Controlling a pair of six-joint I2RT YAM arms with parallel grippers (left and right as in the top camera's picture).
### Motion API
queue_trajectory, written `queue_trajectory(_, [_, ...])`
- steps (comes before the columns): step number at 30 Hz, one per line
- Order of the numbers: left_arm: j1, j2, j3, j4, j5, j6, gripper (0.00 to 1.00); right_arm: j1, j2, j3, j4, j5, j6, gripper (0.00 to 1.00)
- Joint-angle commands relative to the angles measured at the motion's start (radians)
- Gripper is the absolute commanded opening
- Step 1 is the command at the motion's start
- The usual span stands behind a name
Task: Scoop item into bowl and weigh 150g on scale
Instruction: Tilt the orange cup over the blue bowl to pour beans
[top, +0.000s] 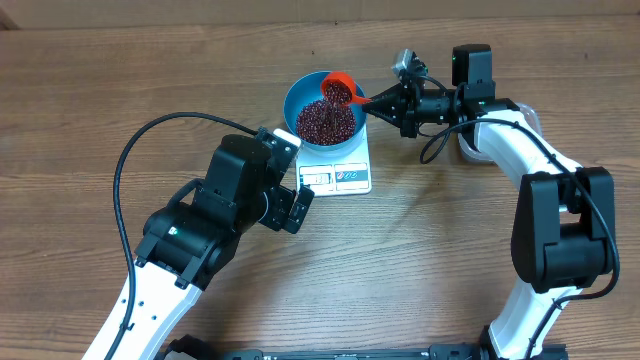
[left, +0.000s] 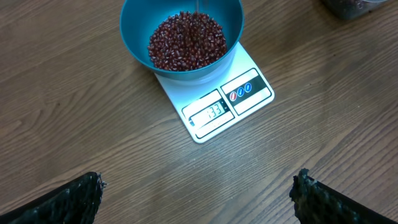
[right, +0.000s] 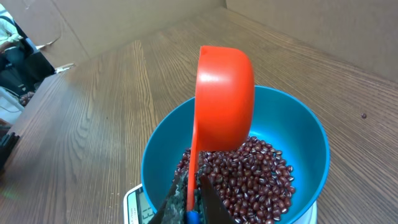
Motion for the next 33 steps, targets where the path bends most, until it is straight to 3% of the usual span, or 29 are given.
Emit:
queue_trajectory(1, [0.006, -0.01, 0.013, 0.002, 0.015, 0.015, 1.0, 0.002, 0.008, 0.018, 0.004, -0.004, -0.019, 0.04])
queue_trajectory(16, [0.006, -0.01, 0.013, 0.002, 0.015, 0.016, 1.0, 0.004, 0.008, 0.018, 0.006, -0.019, -0.006, 0.04])
queue_trajectory(20, [0.006, -0.009, 0.013, 0.002, 0.015, 0.016, 1.0, 0.003, 0.008, 0.018, 0.023, -0.039, 0.093, 0.04])
queue_trajectory(27, [0.006, -0.01, 0.013, 0.002, 0.015, 0.015, 1.0, -0.004, 0.008, 0.018, 0.127, -0.039, 0.443, 0.04])
queue_trajectory(33, [0.006, -0.01, 0.013, 0.002, 0.015, 0.015, 1.0, -0.004, 0.008, 0.018, 0.15, -0.038, 0.483, 0.04])
